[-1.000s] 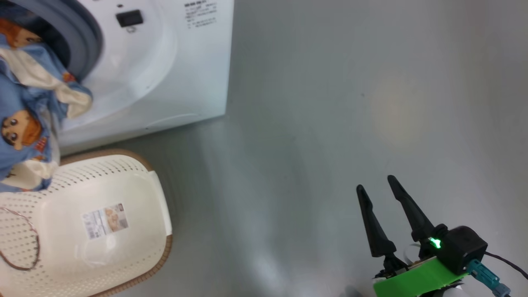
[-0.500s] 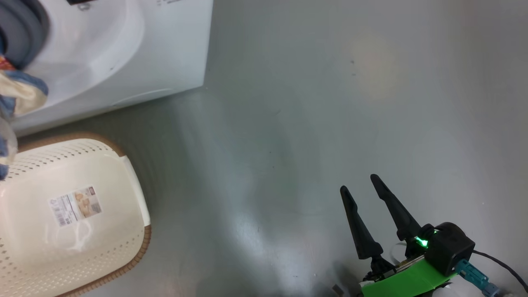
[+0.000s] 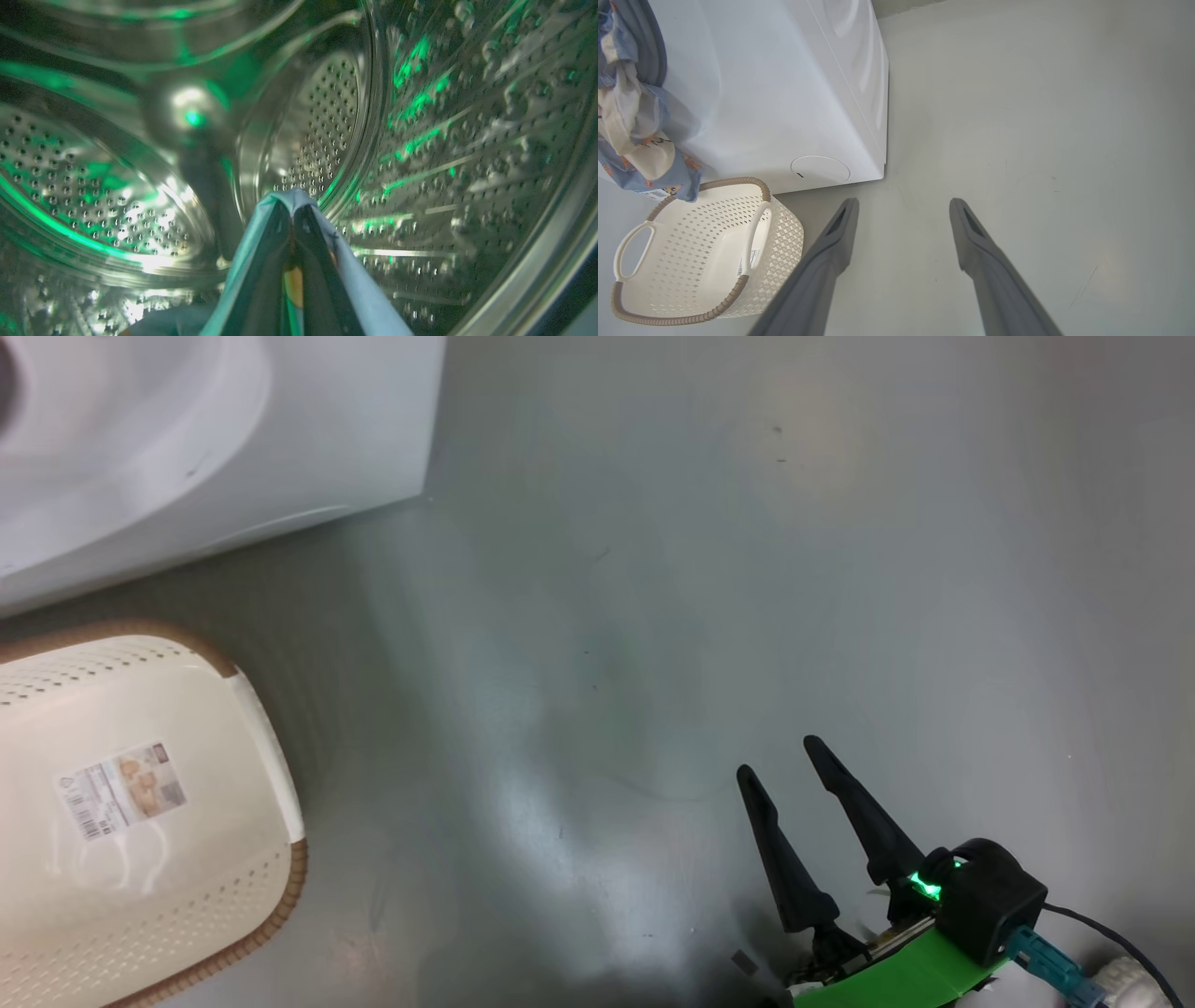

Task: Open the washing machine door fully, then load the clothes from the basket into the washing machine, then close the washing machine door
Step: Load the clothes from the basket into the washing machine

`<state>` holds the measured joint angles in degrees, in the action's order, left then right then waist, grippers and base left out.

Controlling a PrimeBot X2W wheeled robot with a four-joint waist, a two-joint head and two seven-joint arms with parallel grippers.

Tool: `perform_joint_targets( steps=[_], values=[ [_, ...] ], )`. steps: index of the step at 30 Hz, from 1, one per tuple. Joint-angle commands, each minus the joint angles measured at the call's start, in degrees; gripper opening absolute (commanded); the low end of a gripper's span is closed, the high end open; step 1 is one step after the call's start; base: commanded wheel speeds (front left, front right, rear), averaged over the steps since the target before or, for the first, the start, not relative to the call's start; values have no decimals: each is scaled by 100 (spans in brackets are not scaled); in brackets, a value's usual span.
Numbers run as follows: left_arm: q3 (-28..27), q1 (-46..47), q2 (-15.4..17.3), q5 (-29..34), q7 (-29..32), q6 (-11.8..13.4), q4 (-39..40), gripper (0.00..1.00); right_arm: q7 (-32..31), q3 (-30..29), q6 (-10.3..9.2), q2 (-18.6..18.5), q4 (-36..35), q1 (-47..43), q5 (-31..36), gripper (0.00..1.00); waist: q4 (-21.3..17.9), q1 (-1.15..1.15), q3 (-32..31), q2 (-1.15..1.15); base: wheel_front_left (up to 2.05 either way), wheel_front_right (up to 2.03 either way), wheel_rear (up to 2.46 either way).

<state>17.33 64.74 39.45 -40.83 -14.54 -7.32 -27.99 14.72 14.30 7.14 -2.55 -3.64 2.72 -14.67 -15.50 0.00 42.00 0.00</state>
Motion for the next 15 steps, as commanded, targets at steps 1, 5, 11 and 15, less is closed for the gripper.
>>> perform_joint_targets(
  steps=[1,5,11,15],
  values=[
    [-401,188,375,178,-41,-17,450,0,28,163,35,-32,-106,-14,-58,100,-57,0,53,0,0,0,0],
    [-954,61,327,578,-44,-17,1263,0,28,225,35,-32,-135,10,-87,100,-149,0,99,0,0,0,0],
    [-1096,-433,248,593,-45,-17,858,0,28,198,35,-32,-126,-47,-128,100,-161,0,51,0,0,0,0],
    [-797,-413,280,376,-14,-17,118,100,28,182,35,-32,-61,-37,-157,100,-112,0,-16,0,0,0,0]
  ],
)
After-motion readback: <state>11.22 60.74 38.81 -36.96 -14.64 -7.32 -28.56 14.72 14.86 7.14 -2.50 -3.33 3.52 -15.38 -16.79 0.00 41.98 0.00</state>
